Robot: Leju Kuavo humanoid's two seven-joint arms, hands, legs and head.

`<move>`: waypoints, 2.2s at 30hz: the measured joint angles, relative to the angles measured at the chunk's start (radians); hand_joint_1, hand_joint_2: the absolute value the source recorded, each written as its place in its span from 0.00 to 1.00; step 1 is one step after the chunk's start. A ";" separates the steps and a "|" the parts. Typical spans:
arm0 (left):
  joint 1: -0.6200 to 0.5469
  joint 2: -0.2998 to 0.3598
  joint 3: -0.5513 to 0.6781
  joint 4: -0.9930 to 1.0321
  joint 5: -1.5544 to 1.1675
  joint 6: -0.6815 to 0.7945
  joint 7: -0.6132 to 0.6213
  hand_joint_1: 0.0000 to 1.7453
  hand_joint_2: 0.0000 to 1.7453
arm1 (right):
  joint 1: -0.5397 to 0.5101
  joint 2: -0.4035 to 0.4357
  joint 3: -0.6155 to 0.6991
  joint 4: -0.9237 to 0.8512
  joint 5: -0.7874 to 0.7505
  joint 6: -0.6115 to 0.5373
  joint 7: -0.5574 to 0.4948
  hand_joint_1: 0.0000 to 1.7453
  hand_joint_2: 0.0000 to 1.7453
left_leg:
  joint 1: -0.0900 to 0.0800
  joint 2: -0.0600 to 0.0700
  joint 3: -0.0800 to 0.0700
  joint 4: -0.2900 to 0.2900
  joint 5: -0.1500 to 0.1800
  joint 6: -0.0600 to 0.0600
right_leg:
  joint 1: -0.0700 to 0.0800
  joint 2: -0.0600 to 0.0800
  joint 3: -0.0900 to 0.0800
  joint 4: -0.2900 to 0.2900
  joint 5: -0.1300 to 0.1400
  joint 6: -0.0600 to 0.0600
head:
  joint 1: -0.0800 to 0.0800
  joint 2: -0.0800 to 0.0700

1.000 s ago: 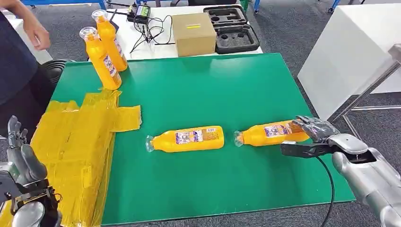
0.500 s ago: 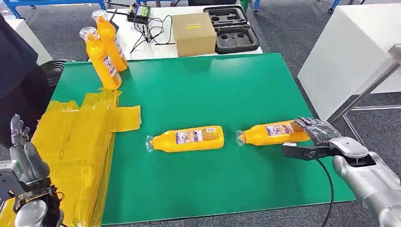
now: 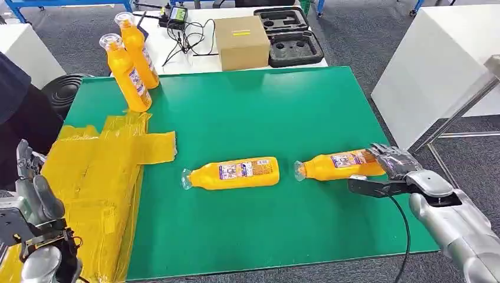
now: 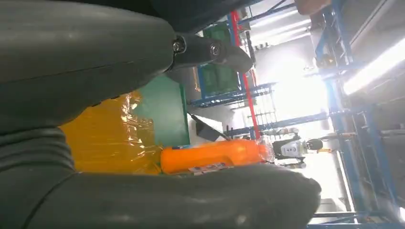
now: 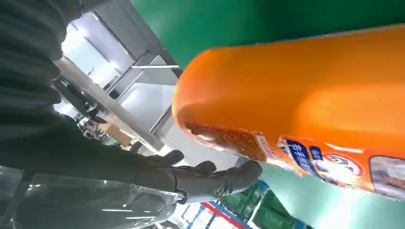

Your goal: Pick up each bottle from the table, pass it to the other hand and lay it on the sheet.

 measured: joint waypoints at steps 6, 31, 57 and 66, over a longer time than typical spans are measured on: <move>-0.021 0.000 -0.020 0.015 -0.003 -0.008 0.000 0.00 0.00 | 0.000 0.019 -0.022 0.026 0.001 -0.026 -0.006 0.00 1.00 | 0.000 0.000 0.000 0.000 0.000 0.000 | 0.000 0.000 0.000 0.000 0.000 0.000 | 0.000 0.000; -0.154 0.000 -0.092 0.138 -0.020 -0.033 -0.009 0.00 0.00 | 0.061 0.043 -0.097 0.068 -0.019 -0.079 0.006 0.00 1.00 | 0.000 0.001 0.000 0.000 0.000 0.000 | 0.000 0.000 0.000 0.000 0.000 0.000 | 0.000 0.000; -0.177 0.019 -0.097 0.169 0.003 -0.040 -0.030 0.00 0.00 | 0.038 0.132 -0.179 0.157 0.020 -0.171 -0.006 1.00 1.00 | 0.000 0.001 0.000 0.000 0.000 0.000 | 0.000 0.000 0.000 0.000 0.000 0.000 | 0.000 0.000; -0.178 0.027 -0.097 0.180 0.019 -0.040 -0.047 0.00 0.00 | 0.039 0.134 -0.186 0.162 0.035 -0.144 -0.015 1.00 1.00 | 0.000 0.001 0.000 0.000 0.000 0.000 | 0.000 0.000 0.000 0.000 0.000 0.000 | 0.000 0.000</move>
